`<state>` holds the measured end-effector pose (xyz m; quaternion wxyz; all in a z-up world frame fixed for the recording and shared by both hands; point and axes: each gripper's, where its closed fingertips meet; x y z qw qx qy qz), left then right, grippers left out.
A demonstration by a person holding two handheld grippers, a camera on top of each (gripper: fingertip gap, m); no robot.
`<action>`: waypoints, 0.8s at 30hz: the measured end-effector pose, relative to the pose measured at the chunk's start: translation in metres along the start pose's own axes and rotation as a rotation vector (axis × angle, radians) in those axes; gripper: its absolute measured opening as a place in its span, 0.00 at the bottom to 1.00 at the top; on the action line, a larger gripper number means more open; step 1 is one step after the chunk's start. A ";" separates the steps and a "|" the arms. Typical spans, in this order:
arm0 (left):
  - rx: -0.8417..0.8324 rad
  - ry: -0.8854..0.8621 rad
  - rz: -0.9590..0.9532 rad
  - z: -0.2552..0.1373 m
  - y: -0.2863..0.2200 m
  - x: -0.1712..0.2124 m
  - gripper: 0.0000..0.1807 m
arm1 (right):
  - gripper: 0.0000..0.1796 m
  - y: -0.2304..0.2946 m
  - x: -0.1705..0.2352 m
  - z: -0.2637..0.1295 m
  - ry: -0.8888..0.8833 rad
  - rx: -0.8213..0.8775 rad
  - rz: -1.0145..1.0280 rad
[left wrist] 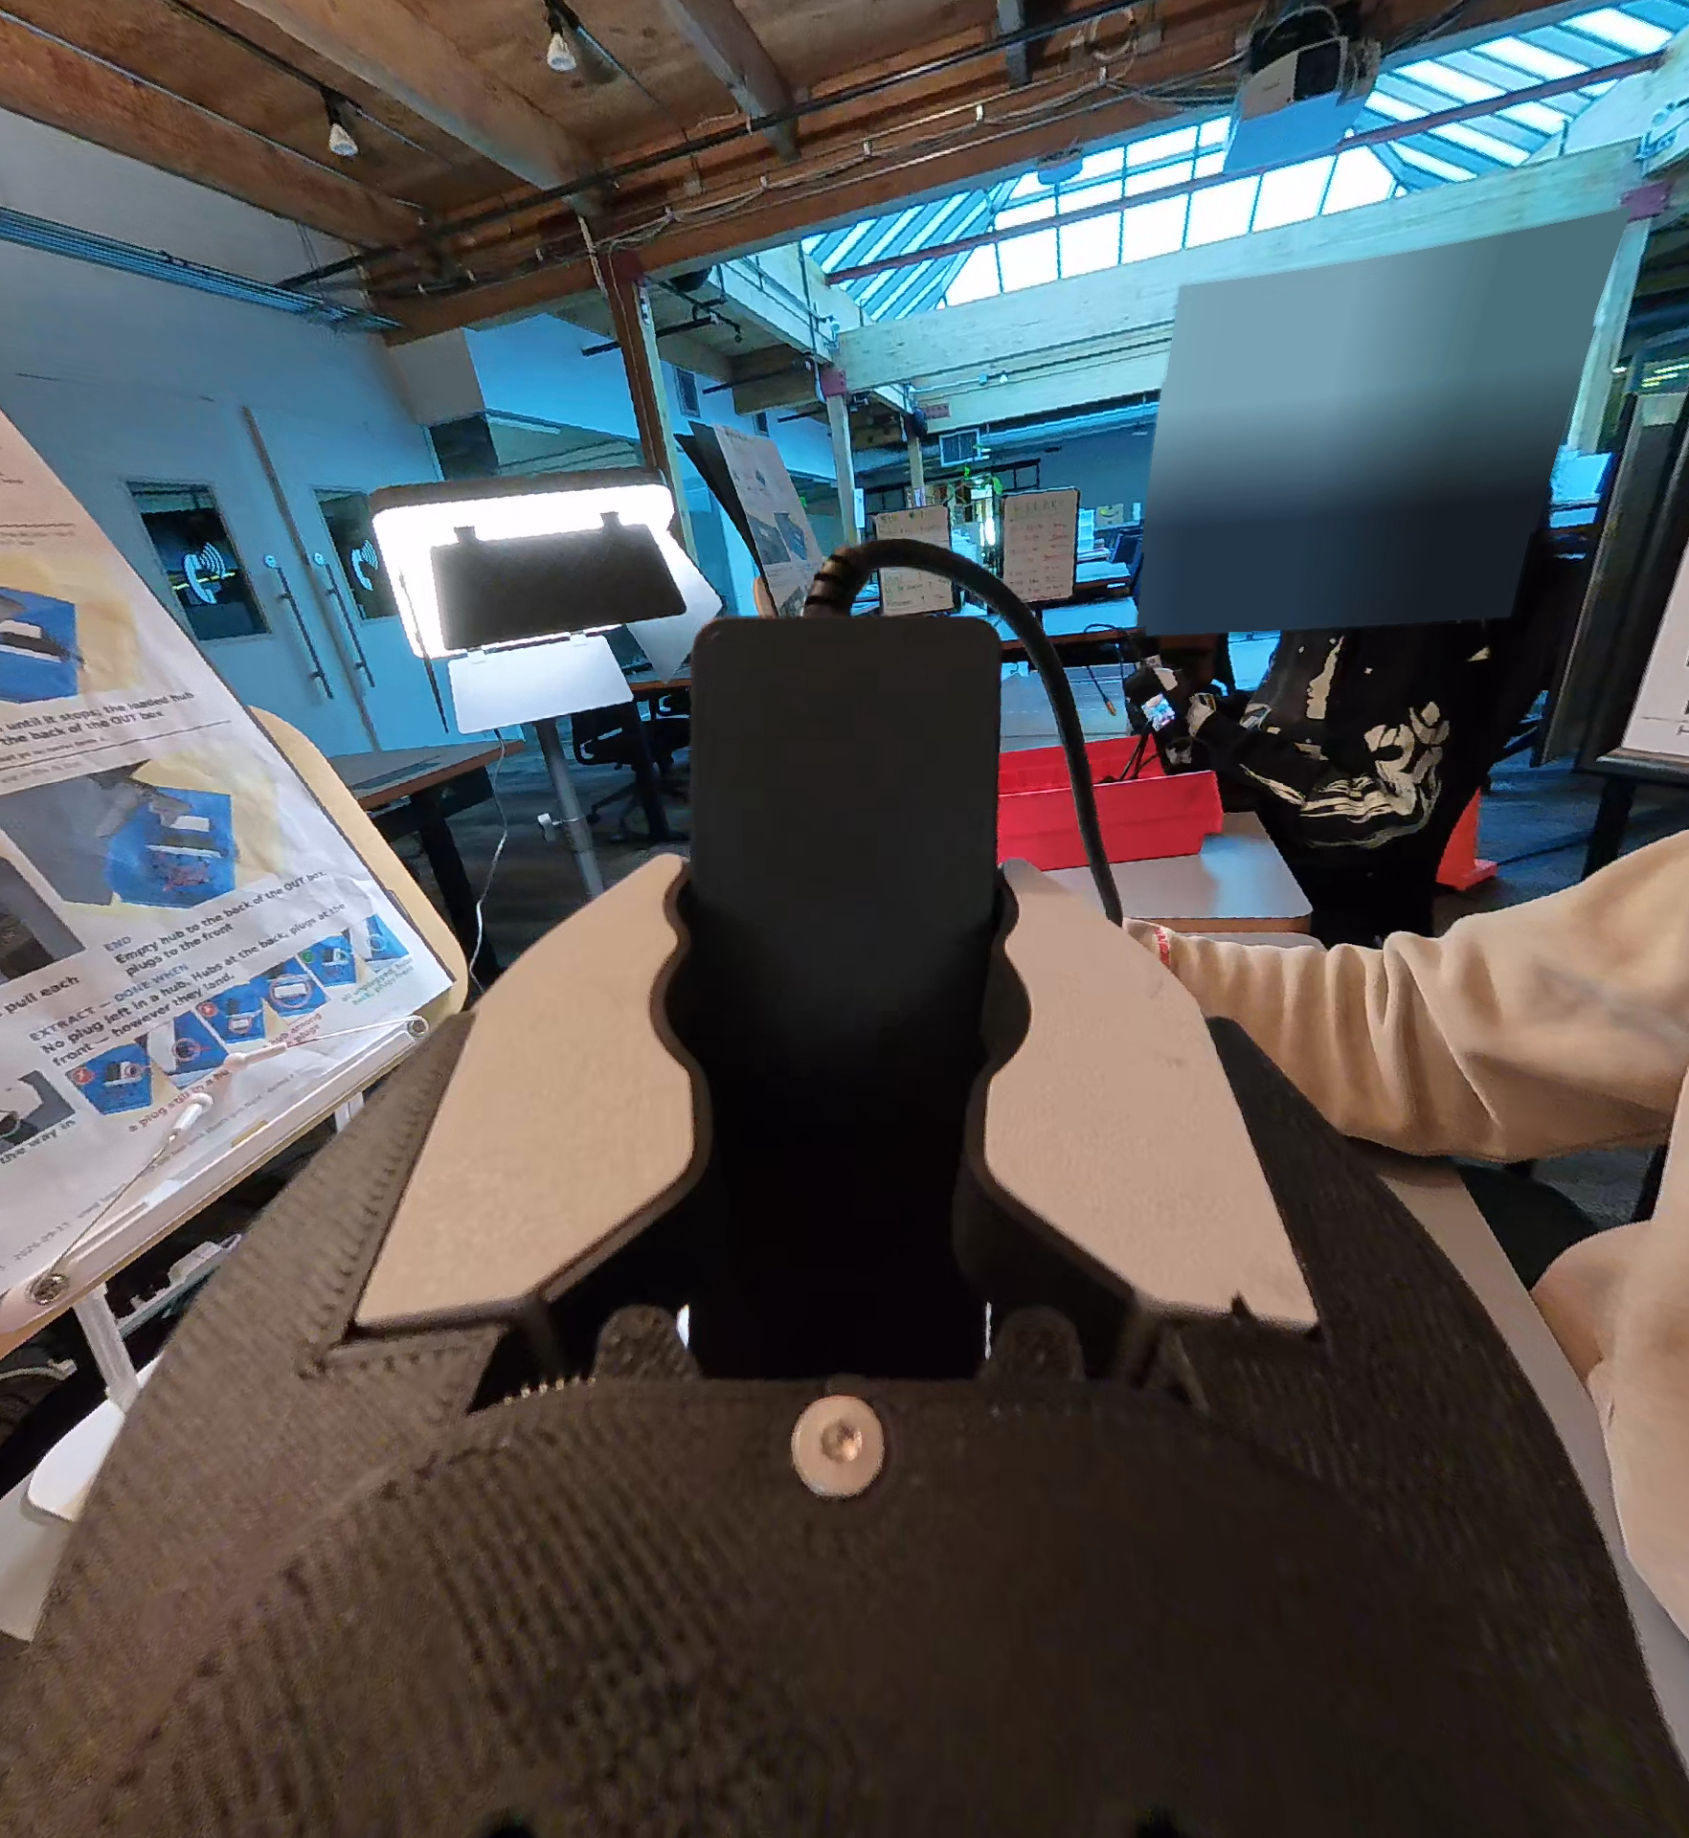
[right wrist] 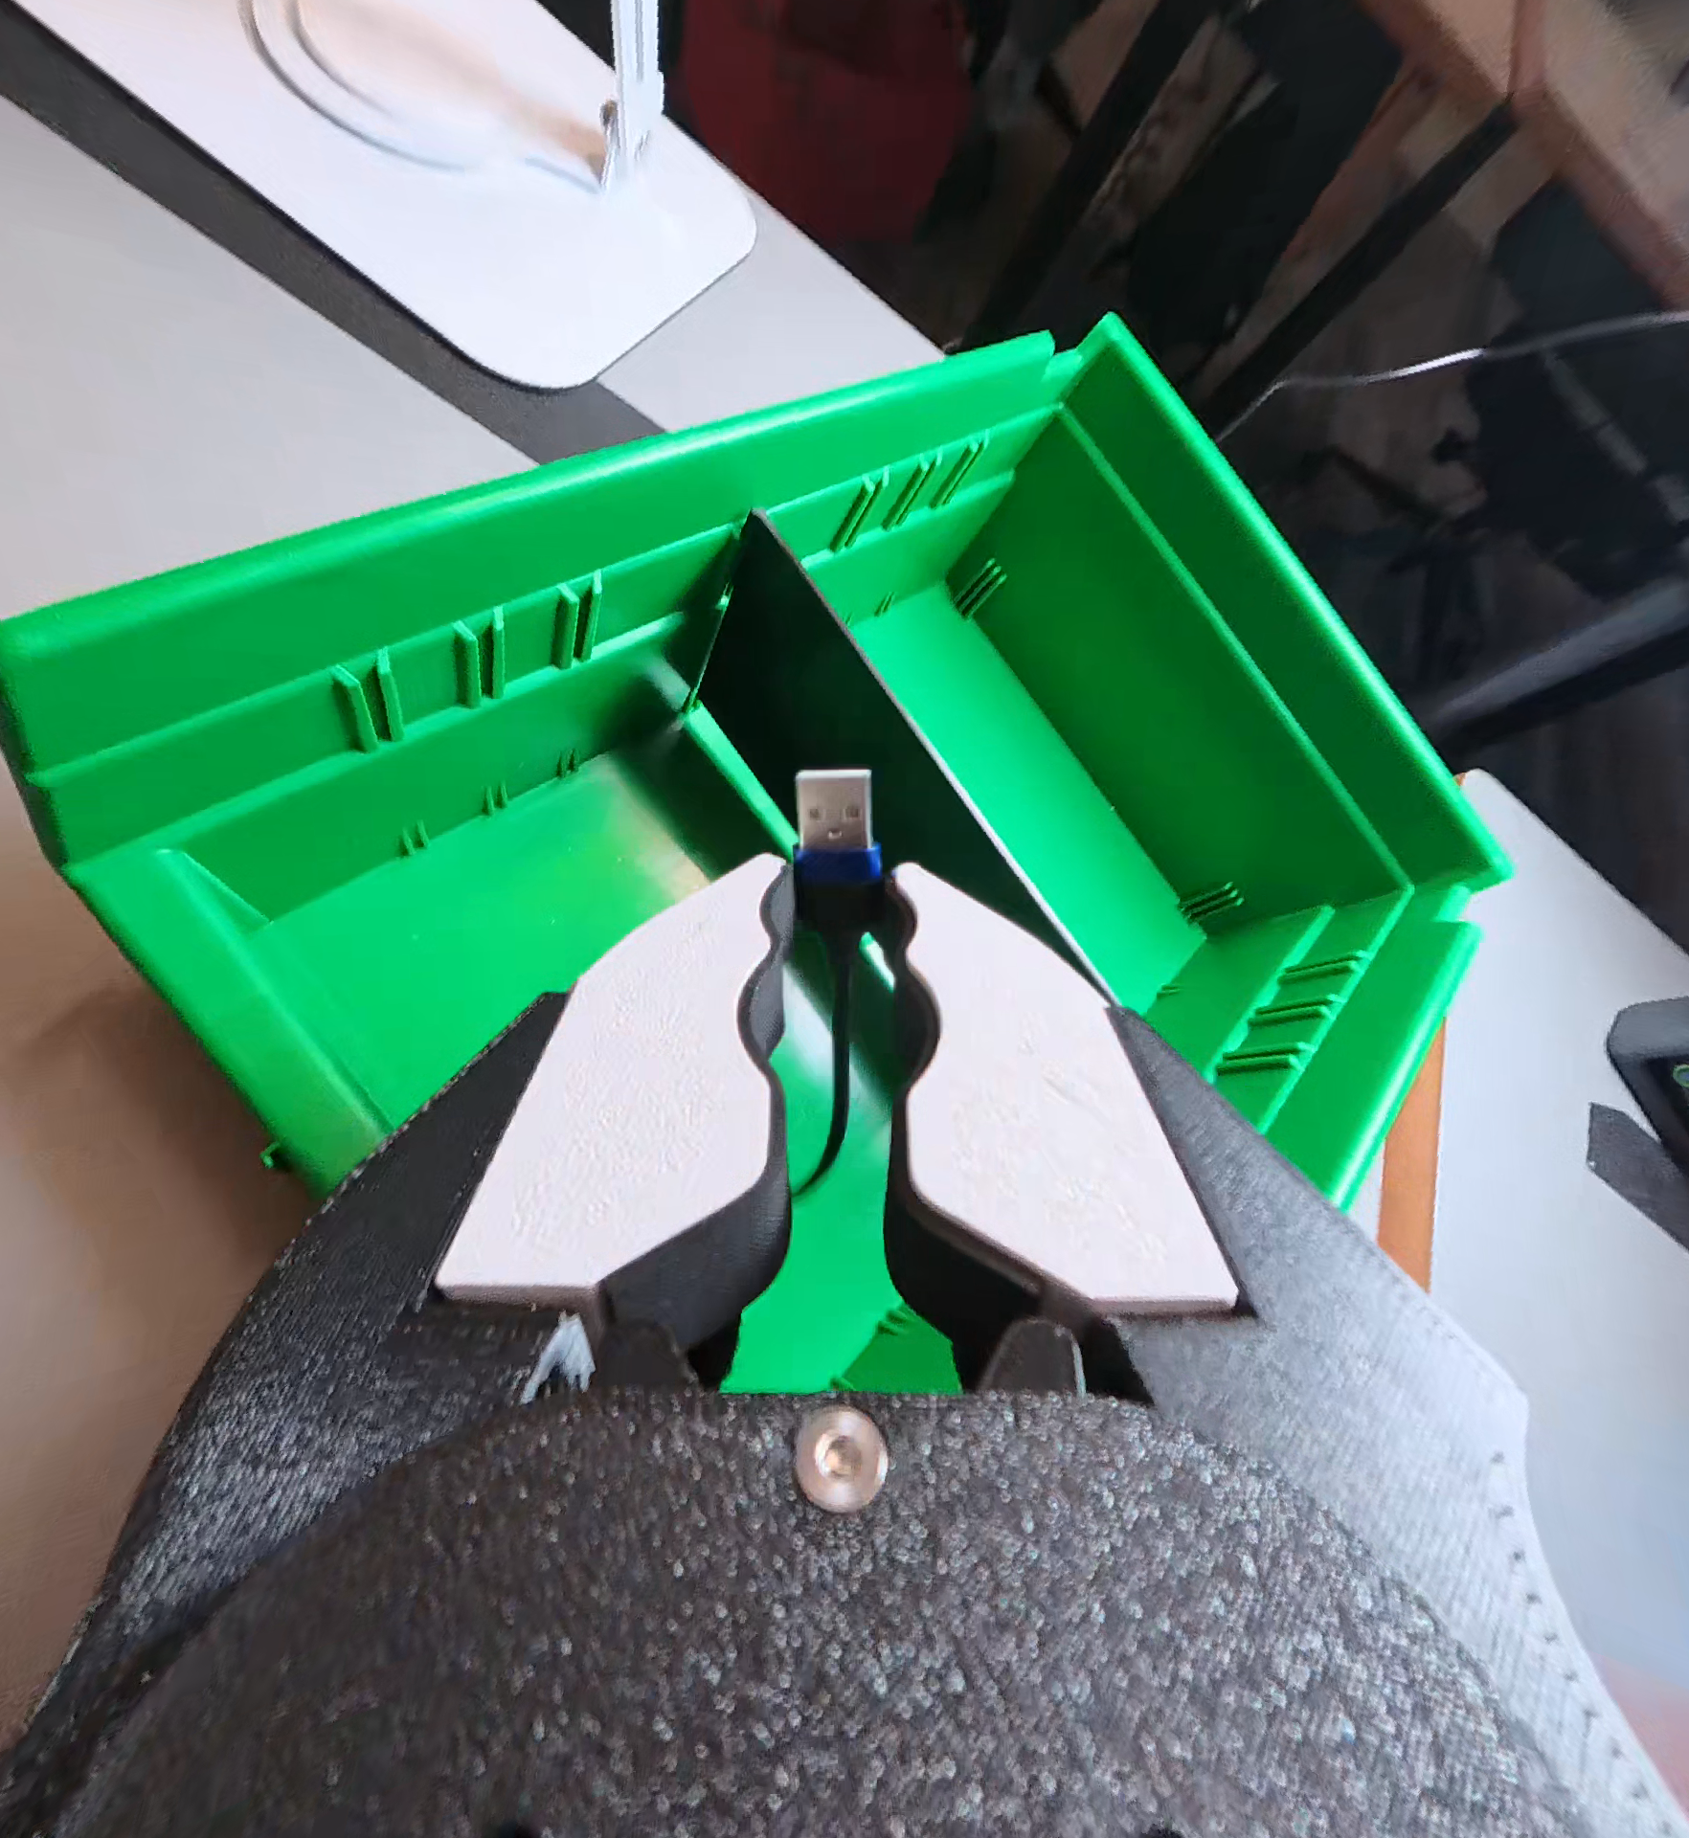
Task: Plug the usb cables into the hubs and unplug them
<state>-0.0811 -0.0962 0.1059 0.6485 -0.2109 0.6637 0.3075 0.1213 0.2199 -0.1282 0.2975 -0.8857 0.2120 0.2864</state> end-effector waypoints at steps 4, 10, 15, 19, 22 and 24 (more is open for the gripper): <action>0.007 0.011 0.003 0.002 -0.002 0.002 0.30 | 0.16 -0.002 -0.006 -0.008 -0.020 -0.013 0.028; 0.023 0.015 -0.010 0.005 -0.002 0.006 0.30 | 0.25 0.001 -0.039 -0.039 -0.180 -0.047 0.051; 0.127 -0.005 -0.032 0.012 -0.013 0.010 0.31 | 0.26 0.067 -0.115 -0.143 -0.655 -0.399 -0.027; 0.214 -0.004 -0.015 0.022 -0.027 0.018 0.30 | 0.26 0.125 -0.135 -0.222 -0.829 -0.695 -0.101; 0.236 0.006 -0.006 0.033 -0.034 0.024 0.30 | 0.26 0.158 -0.137 -0.253 -0.864 -0.758 -0.197; 0.266 0.002 0.002 0.041 -0.042 0.029 0.30 | 0.25 0.178 -0.136 -0.259 -0.842 -0.765 -0.251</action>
Point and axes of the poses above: each gripper's, where its closed fingertips meet, z out along the fingers, x out of its underside, y = z × x across the jaws, and after that the axes turned 7 degrees about y, right-handed
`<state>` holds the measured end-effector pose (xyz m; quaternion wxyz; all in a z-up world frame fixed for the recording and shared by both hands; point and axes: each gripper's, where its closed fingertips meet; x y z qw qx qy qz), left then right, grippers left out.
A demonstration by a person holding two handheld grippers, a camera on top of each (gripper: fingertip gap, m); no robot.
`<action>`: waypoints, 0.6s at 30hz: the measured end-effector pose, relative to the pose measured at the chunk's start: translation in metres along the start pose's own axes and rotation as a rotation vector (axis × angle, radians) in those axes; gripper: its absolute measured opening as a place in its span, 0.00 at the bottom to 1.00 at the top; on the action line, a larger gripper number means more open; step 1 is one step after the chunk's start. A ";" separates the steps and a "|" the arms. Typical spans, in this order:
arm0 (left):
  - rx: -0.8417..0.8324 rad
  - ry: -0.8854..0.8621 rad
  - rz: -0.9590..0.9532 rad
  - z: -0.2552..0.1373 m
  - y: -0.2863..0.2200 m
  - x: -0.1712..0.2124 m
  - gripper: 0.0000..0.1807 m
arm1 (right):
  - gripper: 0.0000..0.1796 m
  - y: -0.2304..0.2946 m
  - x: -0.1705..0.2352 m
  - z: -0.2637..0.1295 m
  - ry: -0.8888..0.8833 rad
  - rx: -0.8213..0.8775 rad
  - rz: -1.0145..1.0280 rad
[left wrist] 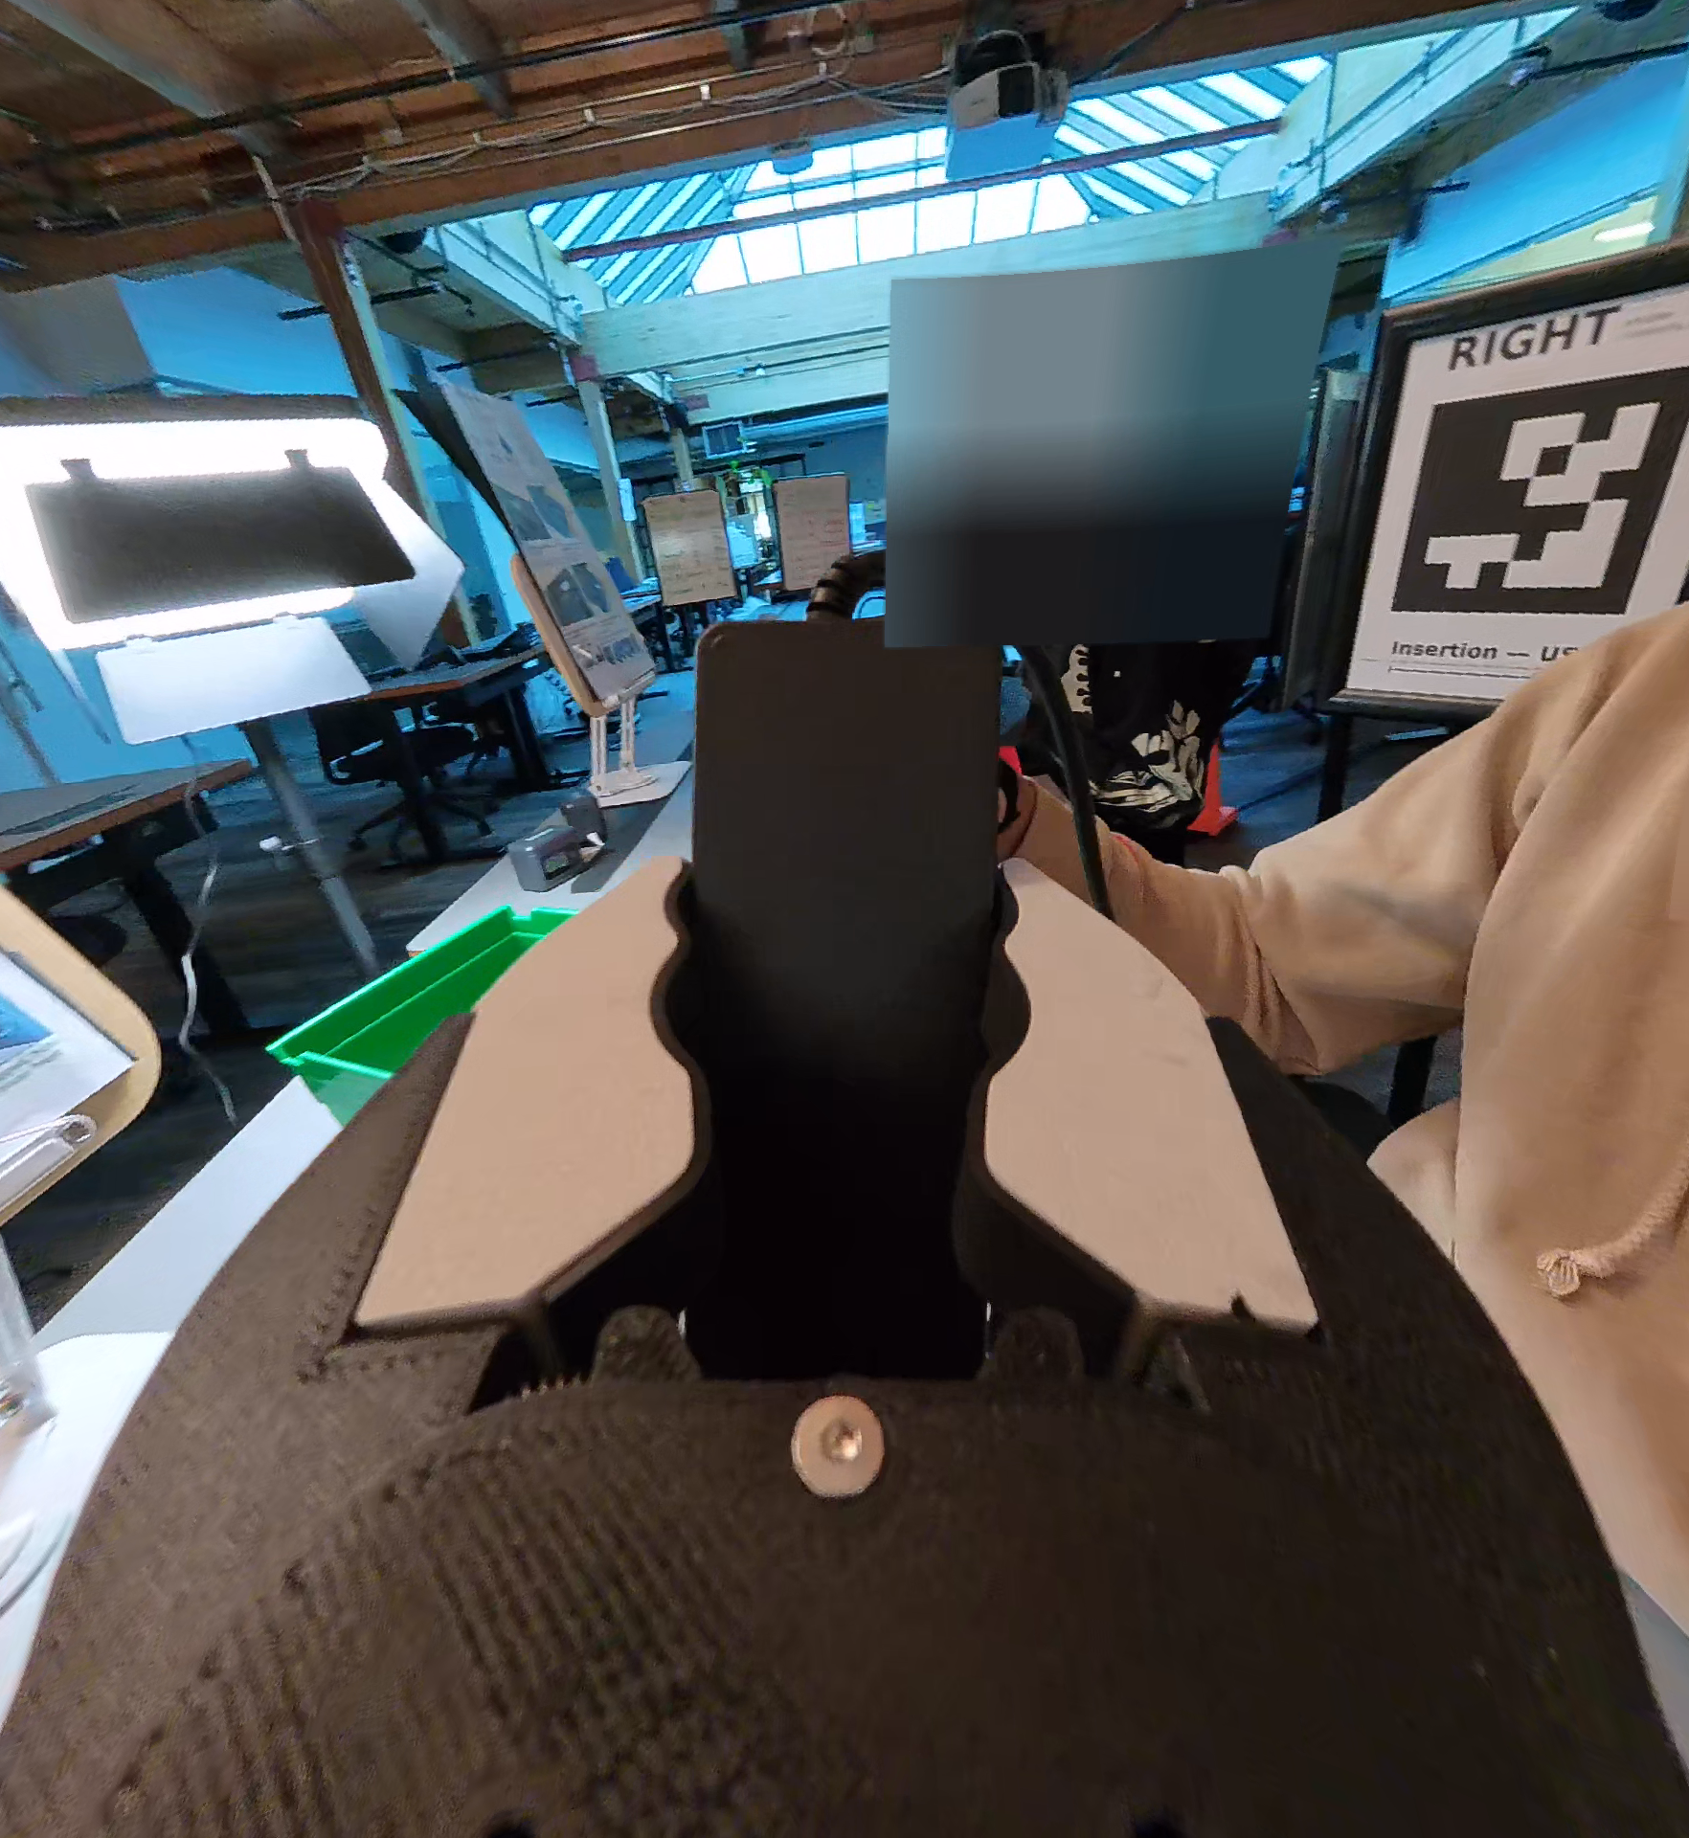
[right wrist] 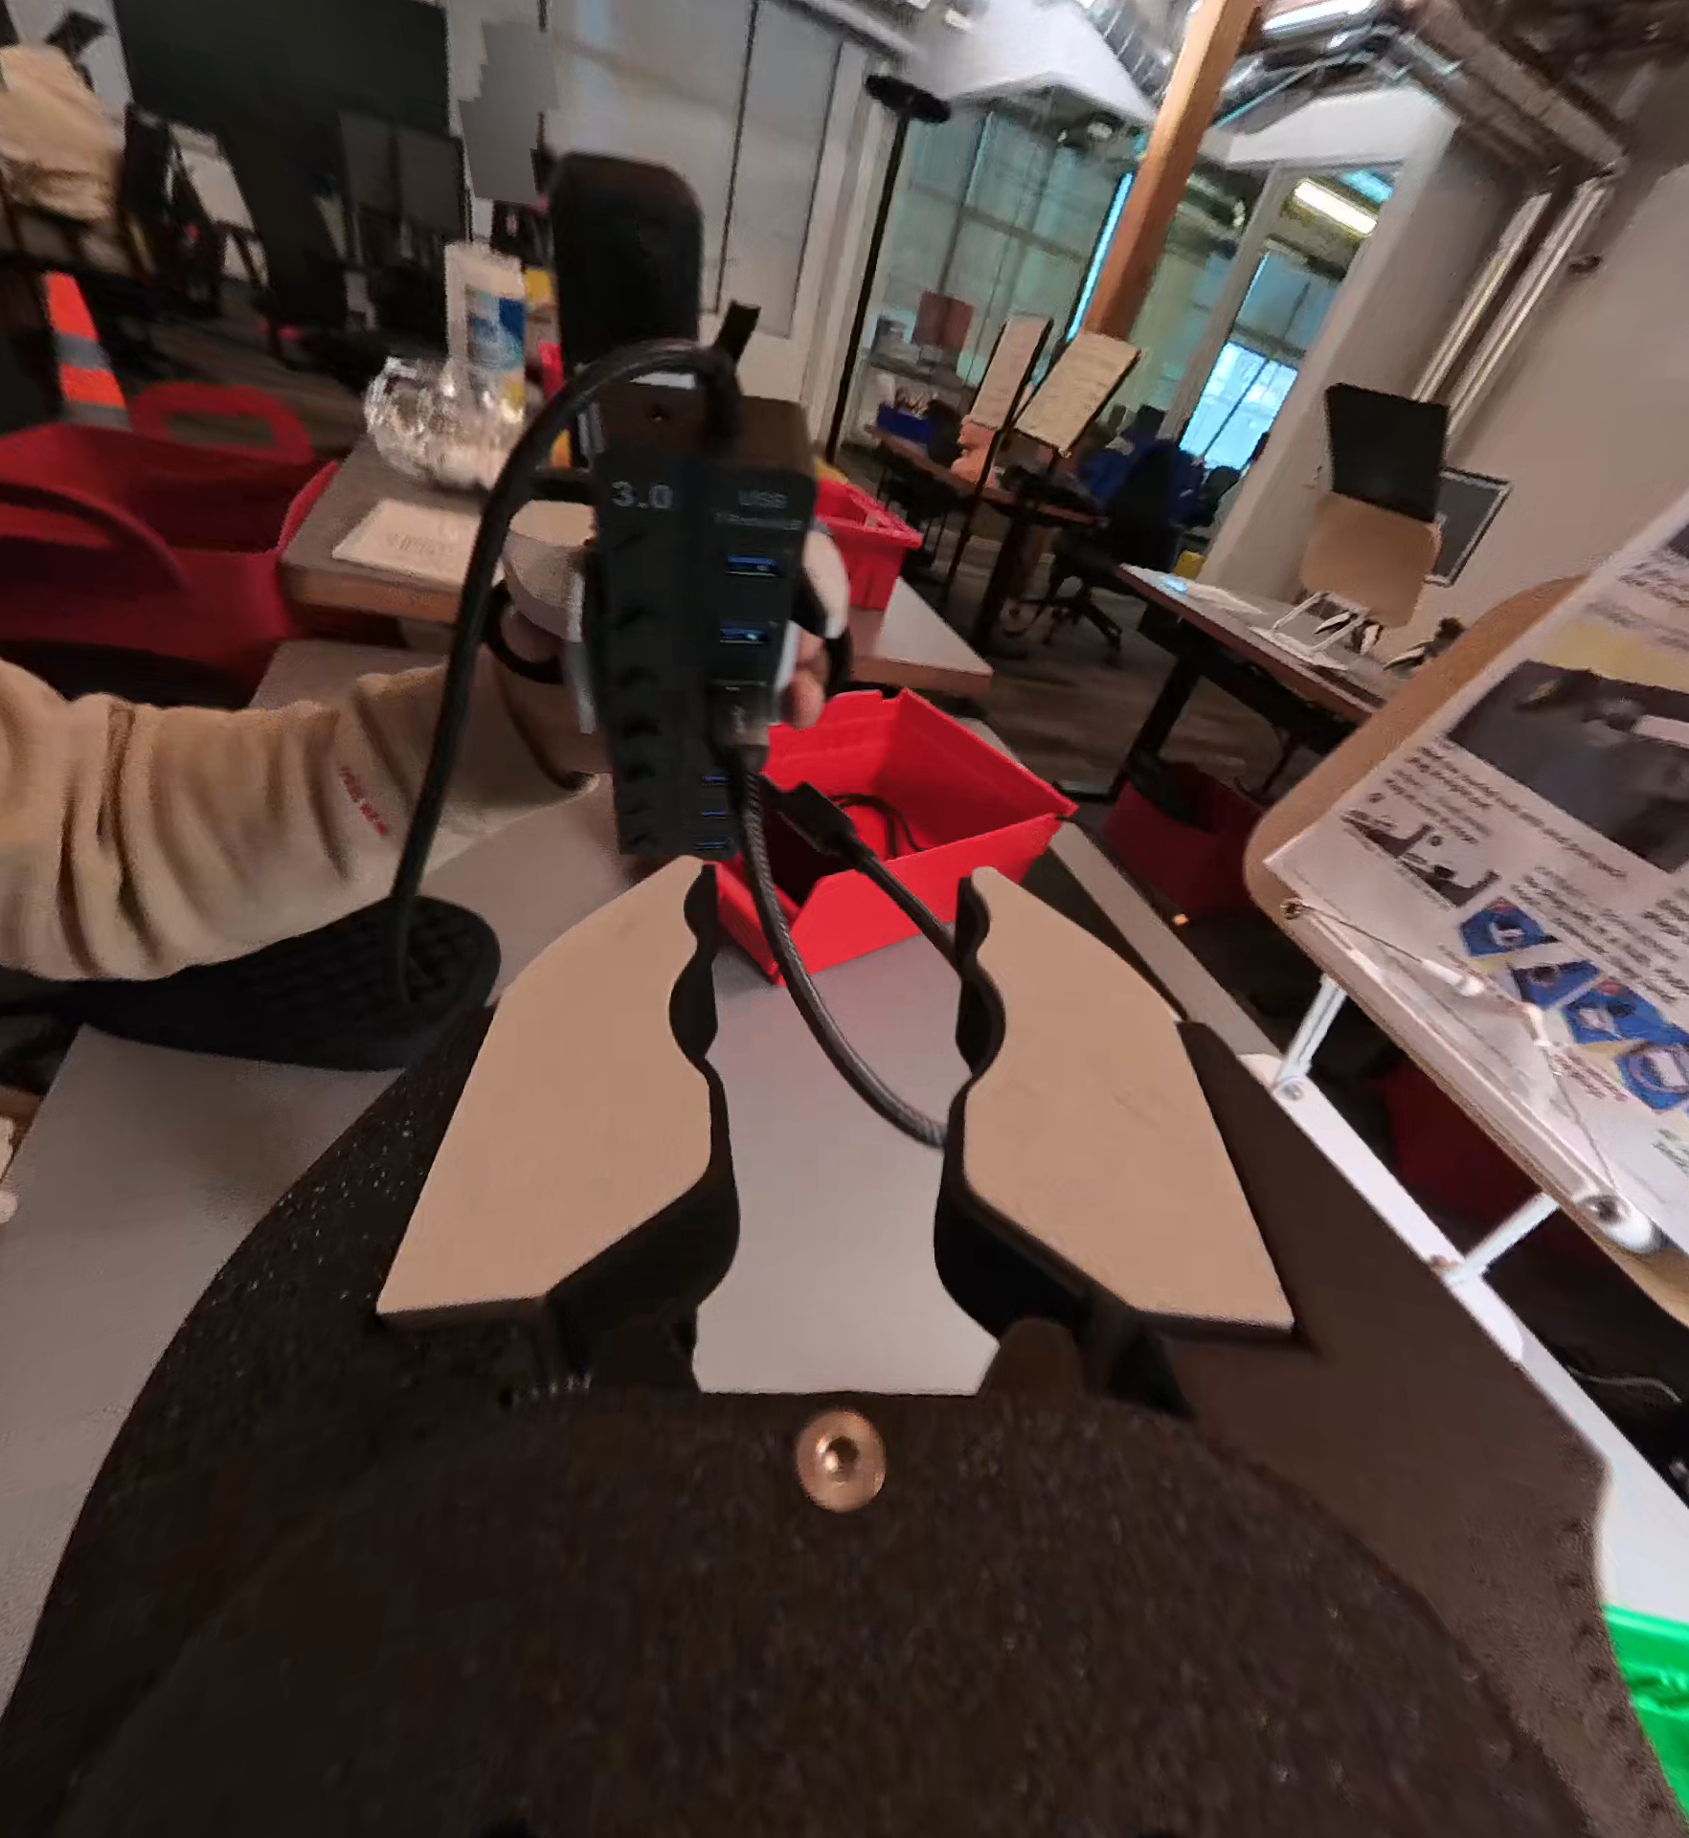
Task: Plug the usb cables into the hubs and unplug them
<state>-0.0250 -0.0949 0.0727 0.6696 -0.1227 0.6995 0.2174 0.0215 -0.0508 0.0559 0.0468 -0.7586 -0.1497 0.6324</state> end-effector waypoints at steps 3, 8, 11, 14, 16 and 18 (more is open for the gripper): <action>0.055 -0.010 0.011 0.015 -0.009 0.009 0.30 | 0.25 0.021 0.008 0.020 0.067 -0.046 -0.026; 0.104 0.021 0.034 0.037 -0.019 0.026 0.30 | 0.22 0.033 0.033 0.044 0.189 -0.060 -0.060; 0.100 0.047 0.056 0.043 -0.021 0.033 0.30 | 0.19 0.036 0.038 0.047 0.215 -0.072 -0.056; 0.100 0.067 0.073 0.046 -0.023 0.037 0.30 | 0.15 0.038 0.039 0.048 0.213 -0.080 -0.059; 0.102 0.070 0.075 0.047 -0.023 0.039 0.30 | 0.14 0.039 0.041 0.049 0.218 -0.086 -0.062; 0.104 0.074 0.078 0.048 -0.023 0.040 0.30 | 0.11 0.040 0.043 0.050 0.224 -0.088 -0.063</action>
Point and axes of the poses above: each gripper's, where its closed fingertips meet, z out along the fingers, x out of its underside, y = z × x across the jaws, and after that the axes turned 7 degrees about y, right-handed
